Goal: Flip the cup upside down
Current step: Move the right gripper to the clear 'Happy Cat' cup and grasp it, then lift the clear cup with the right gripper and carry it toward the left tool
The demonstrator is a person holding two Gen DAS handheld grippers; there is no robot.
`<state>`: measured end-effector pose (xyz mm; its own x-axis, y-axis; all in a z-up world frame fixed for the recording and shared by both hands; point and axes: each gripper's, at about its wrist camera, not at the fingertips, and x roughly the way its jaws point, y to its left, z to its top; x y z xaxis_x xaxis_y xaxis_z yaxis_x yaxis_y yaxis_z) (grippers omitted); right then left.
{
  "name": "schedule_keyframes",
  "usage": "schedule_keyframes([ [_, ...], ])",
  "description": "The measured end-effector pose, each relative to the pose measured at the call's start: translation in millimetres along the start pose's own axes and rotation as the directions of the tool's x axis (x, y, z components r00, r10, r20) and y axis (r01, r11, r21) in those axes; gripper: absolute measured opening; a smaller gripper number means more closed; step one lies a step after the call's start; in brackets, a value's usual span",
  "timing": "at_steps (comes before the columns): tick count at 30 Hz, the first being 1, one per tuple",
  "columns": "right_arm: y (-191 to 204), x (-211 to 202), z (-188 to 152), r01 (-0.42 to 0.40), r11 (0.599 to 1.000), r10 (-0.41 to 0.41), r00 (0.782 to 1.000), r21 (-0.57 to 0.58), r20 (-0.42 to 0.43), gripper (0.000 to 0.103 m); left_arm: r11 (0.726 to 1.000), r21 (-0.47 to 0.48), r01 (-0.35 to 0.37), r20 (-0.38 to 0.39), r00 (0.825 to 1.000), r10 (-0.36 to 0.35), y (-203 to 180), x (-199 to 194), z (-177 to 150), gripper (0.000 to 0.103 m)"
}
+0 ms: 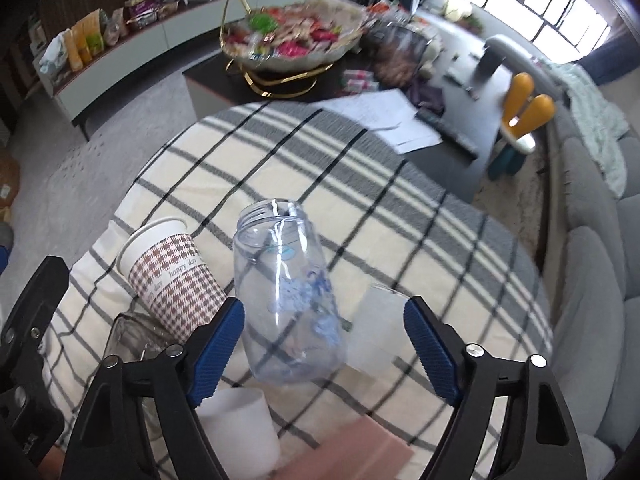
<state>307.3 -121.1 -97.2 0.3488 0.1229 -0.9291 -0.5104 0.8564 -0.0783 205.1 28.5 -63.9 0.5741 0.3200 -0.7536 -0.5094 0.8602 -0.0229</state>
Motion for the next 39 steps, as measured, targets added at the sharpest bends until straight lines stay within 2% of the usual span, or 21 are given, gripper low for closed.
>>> schedule_keyframes([
  [7,-0.7,31.9,10.0,-0.09,0.996,0.091,0.993,0.019,-0.081,0.079,1.0,-0.014,-0.003,-0.035,0.999,0.002,1.7,17.9,2.6,0.103],
  [13,3.3,52.4,14.4,-0.127,0.991,0.13,0.983,0.031,-0.126,0.079,1.0,-0.027,-0.002,-0.058,0.998,0.0,6.6,25.7,3.2,0.103],
  [16,4.2,58.5,14.0,-0.151,0.987,0.157,0.978,0.053,-0.135,0.072,1.0,-0.03,0.002,-0.063,0.998,-0.003,8.4,27.8,4.5,0.103],
  [21,0.1,55.8,10.2,-0.158,0.982,0.17,0.978,0.102,-0.119,0.072,1.0,-0.027,0.004,-0.062,0.998,-0.006,10.3,27.6,5.4,0.103],
  [26,-9.5,37.2,8.2,-0.165,0.973,0.179,0.981,0.159,-0.079,0.071,1.0,-0.021,0.017,-0.058,0.998,-0.018,14.9,20.3,7.8,0.103],
  [32,-9.7,-8.7,-4.5,-0.16,0.96,0.169,0.985,0.23,-0.021,0.071,0.998,-0.001,0.057,-0.018,0.998,-0.057,25.9,-8.6,11.5,0.103],
  [35,-4.8,-35.1,-19.0,-0.152,0.949,0.157,0.988,0.275,0.004,0.071,0.995,0.028,0.101,0.013,0.995,-0.101,36.9,-29.7,11.3,0.103],
  [39,11.3,-65.2,-45.9,-0.125,0.936,0.121,0.992,0.329,0.032,0.071,0.98,0.097,0.176,0.055,0.982,-0.182,55.6,-58.1,7.3,0.103],
])
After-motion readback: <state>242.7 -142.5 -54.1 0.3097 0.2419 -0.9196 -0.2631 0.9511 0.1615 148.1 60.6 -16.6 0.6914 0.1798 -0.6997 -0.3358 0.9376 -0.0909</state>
